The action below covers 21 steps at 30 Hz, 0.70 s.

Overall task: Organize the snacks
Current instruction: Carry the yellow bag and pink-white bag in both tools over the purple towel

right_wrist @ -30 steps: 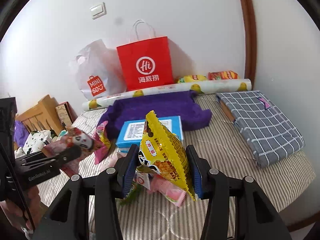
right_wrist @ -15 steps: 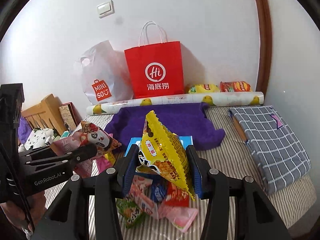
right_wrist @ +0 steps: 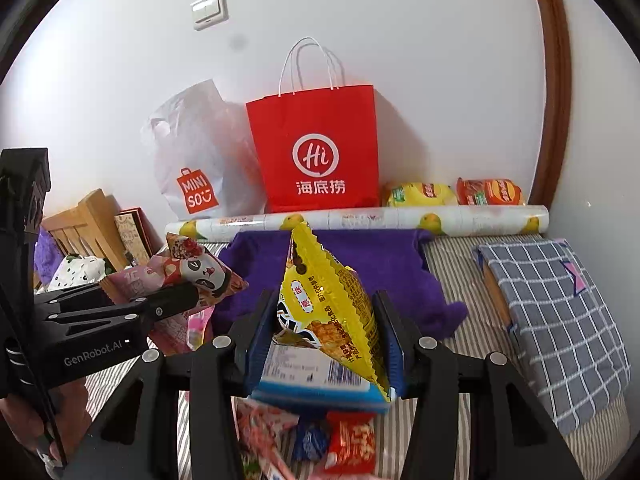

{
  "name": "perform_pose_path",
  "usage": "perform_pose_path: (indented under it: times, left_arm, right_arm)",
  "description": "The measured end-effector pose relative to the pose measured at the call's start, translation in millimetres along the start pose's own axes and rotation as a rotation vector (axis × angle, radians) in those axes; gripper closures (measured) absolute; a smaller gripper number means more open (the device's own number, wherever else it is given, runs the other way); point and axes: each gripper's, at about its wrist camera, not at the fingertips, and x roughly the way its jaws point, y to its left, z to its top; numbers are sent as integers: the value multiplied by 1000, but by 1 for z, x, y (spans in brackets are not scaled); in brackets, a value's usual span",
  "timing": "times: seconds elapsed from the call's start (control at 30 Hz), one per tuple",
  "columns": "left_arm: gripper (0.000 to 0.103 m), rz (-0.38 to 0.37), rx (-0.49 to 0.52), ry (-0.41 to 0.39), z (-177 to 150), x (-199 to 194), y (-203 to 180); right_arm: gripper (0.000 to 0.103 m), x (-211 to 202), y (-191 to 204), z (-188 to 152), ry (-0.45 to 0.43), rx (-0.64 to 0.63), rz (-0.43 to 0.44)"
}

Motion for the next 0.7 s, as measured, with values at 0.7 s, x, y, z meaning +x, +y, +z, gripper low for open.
perform_pose_path:
  times: [0.7]
  left_arm:
    - [64,15,29,-28,50,24,-7]
  right_arm:
    - [56,39,-11,52,-28,-43,23]
